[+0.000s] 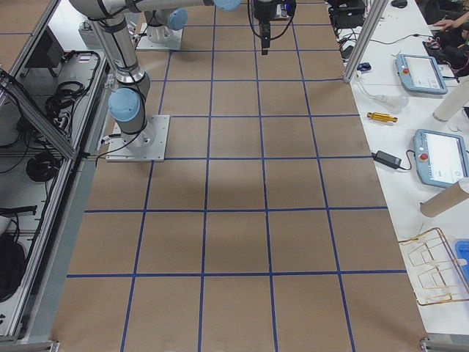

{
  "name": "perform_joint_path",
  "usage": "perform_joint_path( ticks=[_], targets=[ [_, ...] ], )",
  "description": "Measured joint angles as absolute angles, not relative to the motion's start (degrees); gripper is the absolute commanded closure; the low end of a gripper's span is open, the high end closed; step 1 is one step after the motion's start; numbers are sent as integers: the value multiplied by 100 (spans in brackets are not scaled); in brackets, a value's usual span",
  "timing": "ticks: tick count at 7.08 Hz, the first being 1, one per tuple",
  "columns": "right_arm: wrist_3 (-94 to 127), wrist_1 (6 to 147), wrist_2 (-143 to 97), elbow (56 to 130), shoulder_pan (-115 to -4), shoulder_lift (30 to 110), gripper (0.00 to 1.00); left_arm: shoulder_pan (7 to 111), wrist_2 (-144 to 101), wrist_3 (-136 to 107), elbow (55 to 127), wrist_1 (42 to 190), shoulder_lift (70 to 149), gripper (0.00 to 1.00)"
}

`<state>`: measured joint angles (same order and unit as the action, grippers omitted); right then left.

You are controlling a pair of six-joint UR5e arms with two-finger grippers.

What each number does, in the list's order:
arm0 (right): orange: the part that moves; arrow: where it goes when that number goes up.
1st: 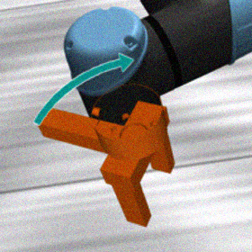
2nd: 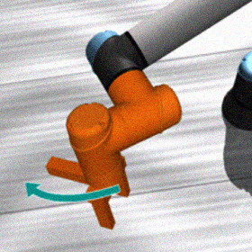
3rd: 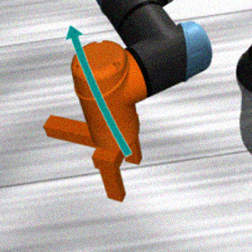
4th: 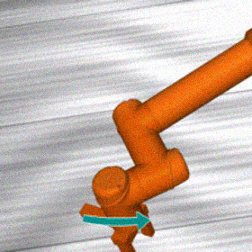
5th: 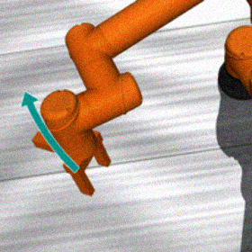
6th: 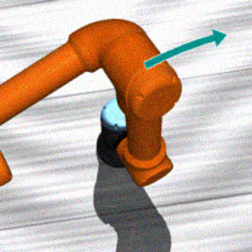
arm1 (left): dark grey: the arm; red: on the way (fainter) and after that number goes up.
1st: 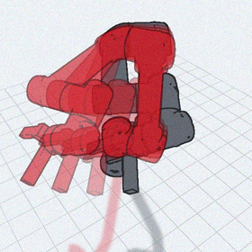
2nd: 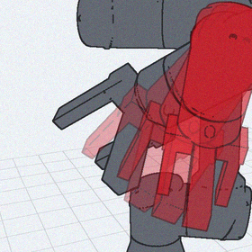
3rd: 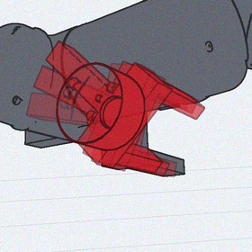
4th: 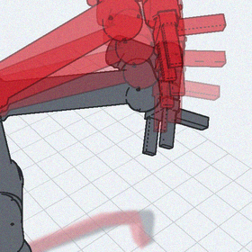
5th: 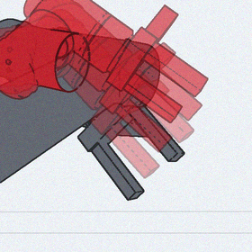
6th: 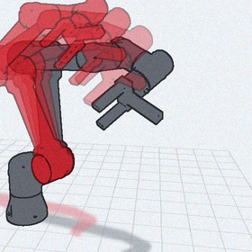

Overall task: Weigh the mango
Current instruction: 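Lower the left gripper onto the red-yellow mango and close on it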

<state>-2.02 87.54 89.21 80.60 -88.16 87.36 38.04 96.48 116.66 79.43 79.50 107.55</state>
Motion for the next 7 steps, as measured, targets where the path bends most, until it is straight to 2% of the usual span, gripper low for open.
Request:
perform_joint_path(
  ticks=[3,7],
  targets=[
    [-202,8754,8921,8059,-8812,8737,0,3667,9472,12680,7163,7461,12012,0],
    [-202,8754,8921,8060,-8813,8741,0,3547,9228,14239,6978,6932,12882,0]
  ],
)
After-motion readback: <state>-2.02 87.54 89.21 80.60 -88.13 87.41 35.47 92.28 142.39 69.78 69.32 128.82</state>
